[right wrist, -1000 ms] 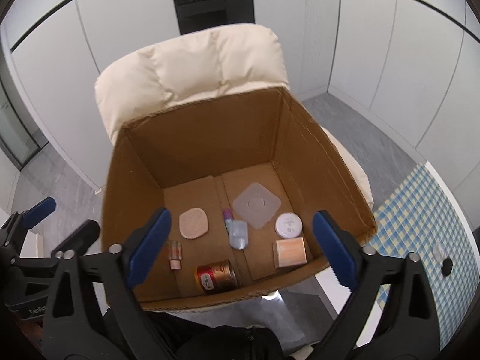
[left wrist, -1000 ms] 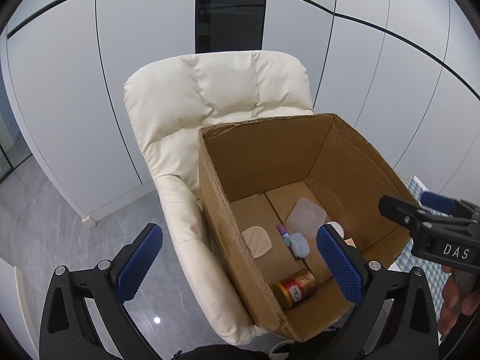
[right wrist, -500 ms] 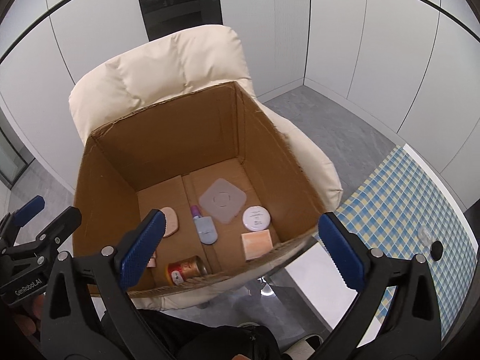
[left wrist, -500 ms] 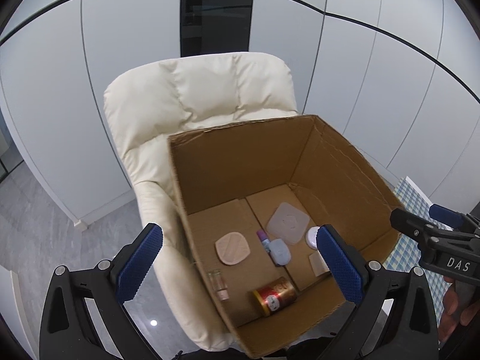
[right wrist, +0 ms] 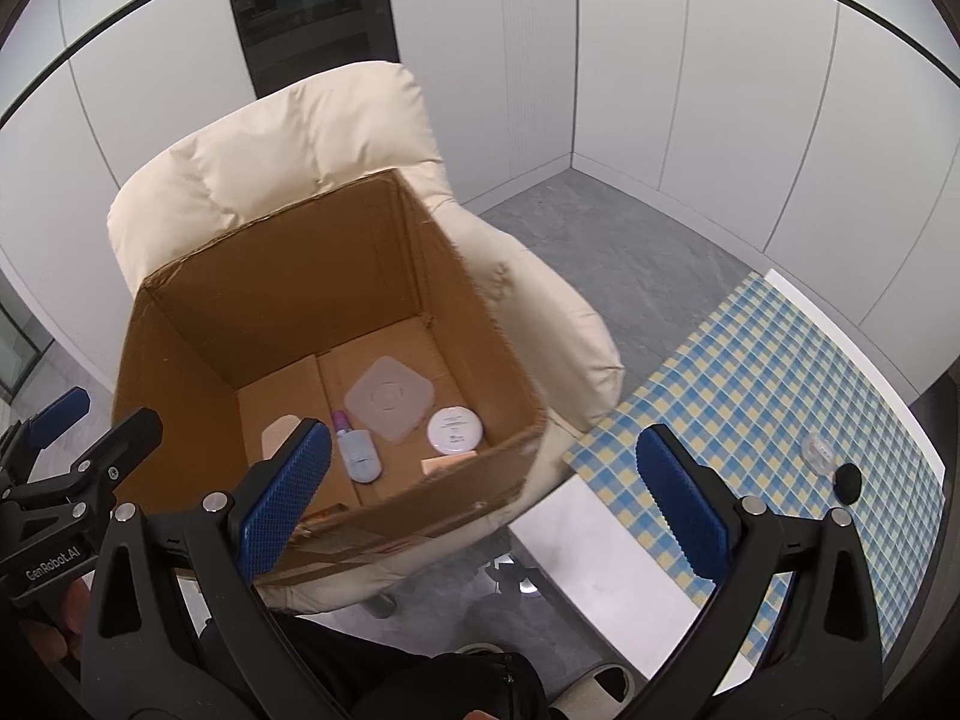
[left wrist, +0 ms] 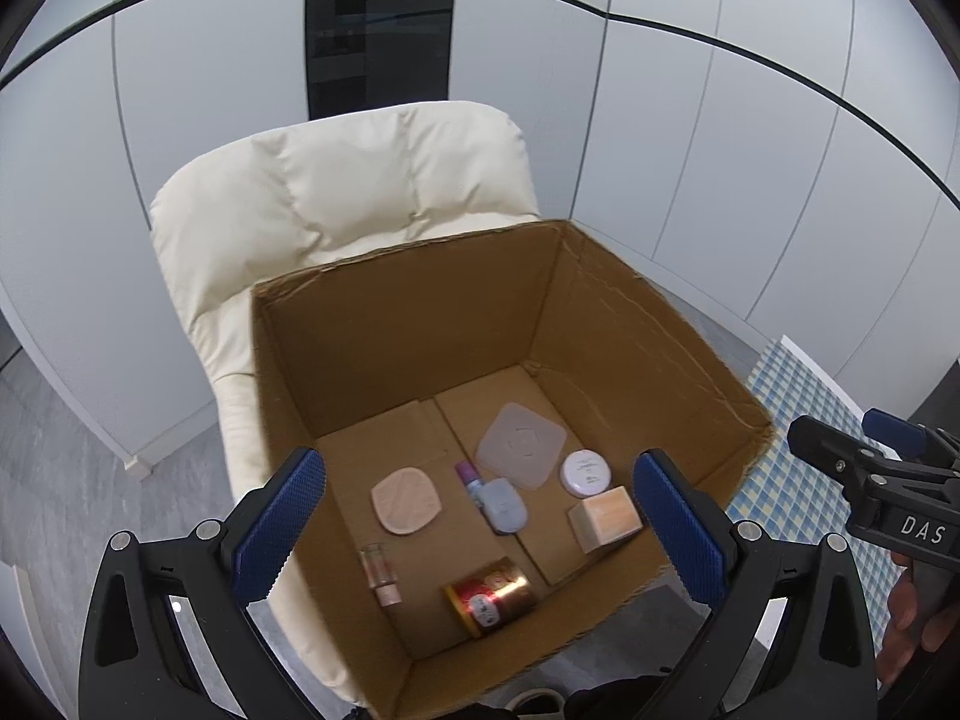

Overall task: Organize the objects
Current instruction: 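Withdraw both open tools from the box back toward the checkered table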

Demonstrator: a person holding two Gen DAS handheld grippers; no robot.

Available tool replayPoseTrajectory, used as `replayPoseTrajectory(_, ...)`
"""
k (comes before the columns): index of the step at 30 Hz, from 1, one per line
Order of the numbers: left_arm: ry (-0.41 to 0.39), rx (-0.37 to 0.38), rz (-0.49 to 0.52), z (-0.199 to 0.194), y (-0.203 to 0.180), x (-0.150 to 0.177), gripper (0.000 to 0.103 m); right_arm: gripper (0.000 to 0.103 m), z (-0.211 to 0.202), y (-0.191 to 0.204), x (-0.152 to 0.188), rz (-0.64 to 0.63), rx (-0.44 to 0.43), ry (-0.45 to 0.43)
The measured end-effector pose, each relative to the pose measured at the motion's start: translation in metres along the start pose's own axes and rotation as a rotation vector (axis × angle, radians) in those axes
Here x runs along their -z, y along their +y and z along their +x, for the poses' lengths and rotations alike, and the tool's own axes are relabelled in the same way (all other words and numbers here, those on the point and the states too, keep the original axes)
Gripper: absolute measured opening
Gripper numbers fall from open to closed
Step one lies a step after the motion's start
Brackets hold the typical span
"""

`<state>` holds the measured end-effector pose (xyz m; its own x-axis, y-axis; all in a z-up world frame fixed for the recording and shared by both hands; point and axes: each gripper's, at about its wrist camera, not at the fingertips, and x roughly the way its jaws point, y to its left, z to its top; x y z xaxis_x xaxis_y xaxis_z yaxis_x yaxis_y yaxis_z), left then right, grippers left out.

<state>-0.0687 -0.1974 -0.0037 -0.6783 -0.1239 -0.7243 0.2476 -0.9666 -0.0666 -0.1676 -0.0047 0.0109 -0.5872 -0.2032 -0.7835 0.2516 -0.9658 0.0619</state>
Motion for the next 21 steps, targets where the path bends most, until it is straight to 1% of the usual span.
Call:
replayPoseTrajectory(7,-0.004,0.021,0.028,0.003,-0.024,-0.001,0.102,0.103,-0.009,-0.026,0.005,0.033,0.026,-0.013)
replayPoseTrajectory(21,0.007,0.098,0.081,0.011,-0.082,-0.002,0.102,0.103,-0.024,-0.085,0.02,0.107,0.089,-0.016)
